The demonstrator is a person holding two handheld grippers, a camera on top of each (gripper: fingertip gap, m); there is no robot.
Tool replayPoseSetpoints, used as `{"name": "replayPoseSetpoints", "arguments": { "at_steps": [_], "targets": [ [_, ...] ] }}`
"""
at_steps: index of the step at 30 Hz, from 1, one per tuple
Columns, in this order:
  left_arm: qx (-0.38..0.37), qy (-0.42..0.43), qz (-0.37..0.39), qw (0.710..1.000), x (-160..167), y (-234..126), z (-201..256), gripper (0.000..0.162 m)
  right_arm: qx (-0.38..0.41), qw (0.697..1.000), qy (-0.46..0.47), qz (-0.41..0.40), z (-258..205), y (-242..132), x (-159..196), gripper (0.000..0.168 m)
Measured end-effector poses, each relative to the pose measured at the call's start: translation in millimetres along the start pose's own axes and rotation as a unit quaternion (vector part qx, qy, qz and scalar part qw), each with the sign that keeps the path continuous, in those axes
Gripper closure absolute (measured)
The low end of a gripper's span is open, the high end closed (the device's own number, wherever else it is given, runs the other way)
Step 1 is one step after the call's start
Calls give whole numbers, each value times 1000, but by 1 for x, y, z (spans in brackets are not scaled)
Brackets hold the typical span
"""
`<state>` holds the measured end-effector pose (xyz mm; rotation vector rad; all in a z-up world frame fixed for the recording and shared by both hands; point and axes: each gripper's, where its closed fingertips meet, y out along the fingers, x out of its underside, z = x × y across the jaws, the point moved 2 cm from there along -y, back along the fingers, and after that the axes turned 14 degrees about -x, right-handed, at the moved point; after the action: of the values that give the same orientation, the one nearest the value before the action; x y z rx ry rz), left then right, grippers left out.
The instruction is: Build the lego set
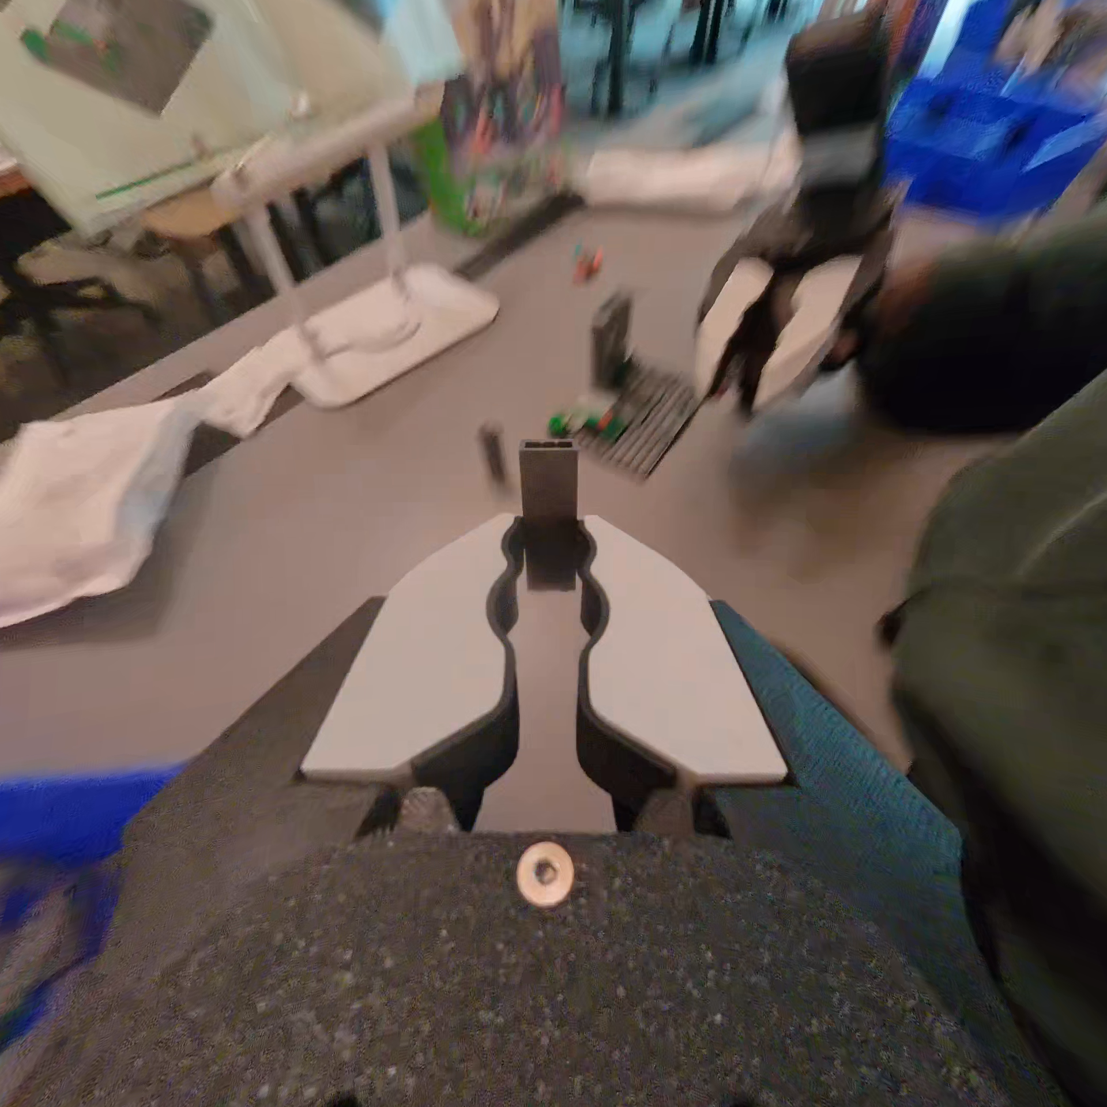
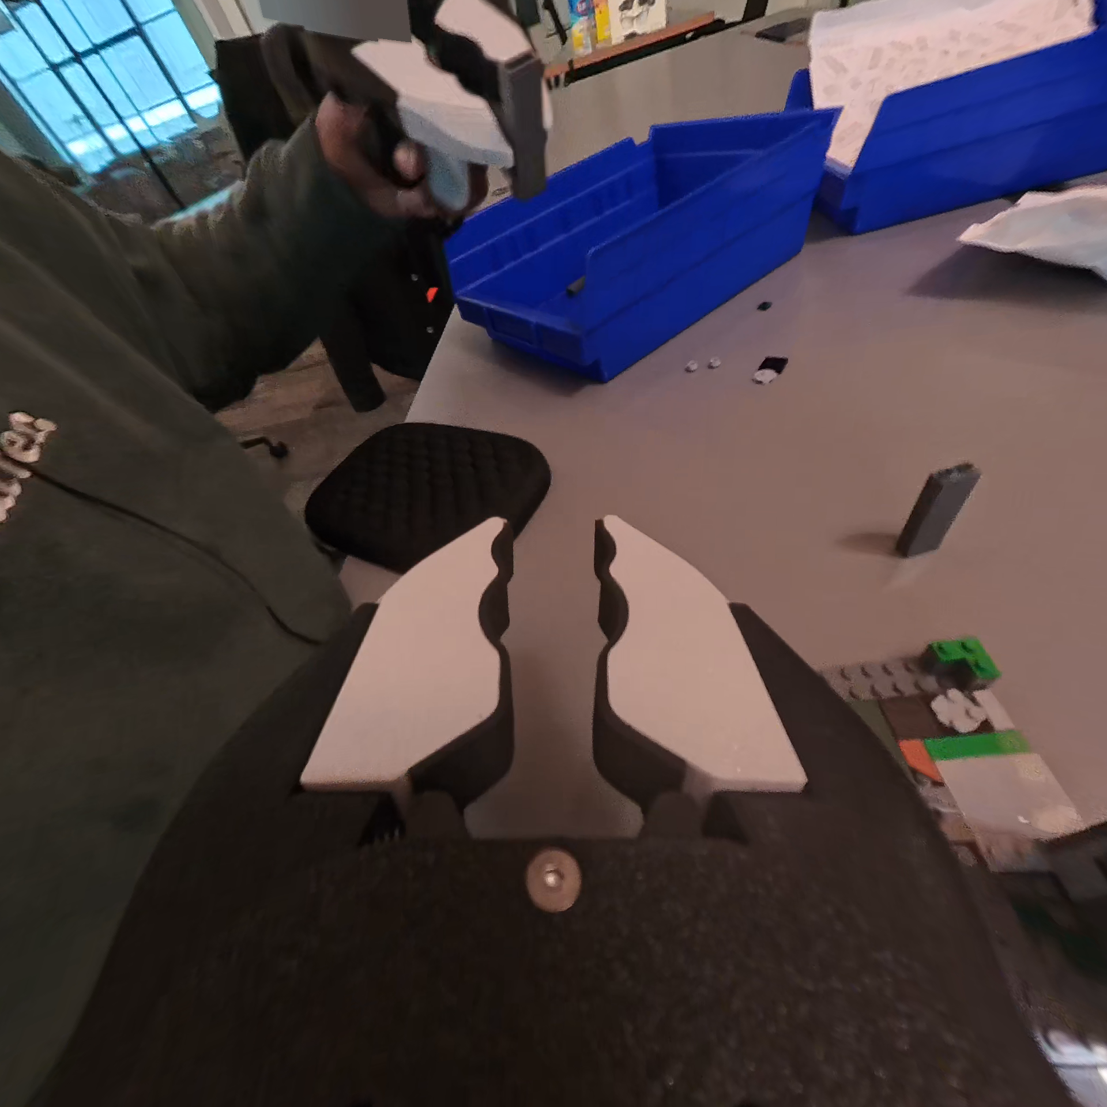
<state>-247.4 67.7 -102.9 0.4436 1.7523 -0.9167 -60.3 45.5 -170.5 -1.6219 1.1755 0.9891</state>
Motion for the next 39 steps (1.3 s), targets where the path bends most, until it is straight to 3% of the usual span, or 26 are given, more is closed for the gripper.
{"name": "replayPoseSetpoints", "arguments": {
  "at_steps": [4,9,16,19,24,28,30,34,36,39],
  "targets": [
    [51,-167,89,981,-7,37,42,146,67,995,-70,-19,2,15,-12,140],
    [92,-340,150,924,-12,67,51,146,135,984,-115,-11,0,32,-29,138],
    [123,-424,152,884,-14,88,68,146,228,960,-163,-21,11,45,-42,137],
    [132,-439,149,876,-13,91,73,146,254,949,-179,-52,19,44,-39,153],
    [146,-378,106,908,-1,91,80,139,205,943,-228,-131,15,33,-31,159],
    [141,-232,38,962,14,90,87,134,130,916,-289,-245,8,16,-23,161],
    [161,-160,-4,974,22,91,98,132,86,892,-320,-309,3,11,-17,161],
    [246,-111,-77,960,37,93,129,135,12,832,-363,-419,-3,8,0,161],
    [306,-124,-104,938,42,89,146,125,-15,806,-373,-458,-6,7,8,161],
    [319,-119,-124,932,51,94,153,126,-49,778,-387,-492,-11,9,19,161]
  ]
}}
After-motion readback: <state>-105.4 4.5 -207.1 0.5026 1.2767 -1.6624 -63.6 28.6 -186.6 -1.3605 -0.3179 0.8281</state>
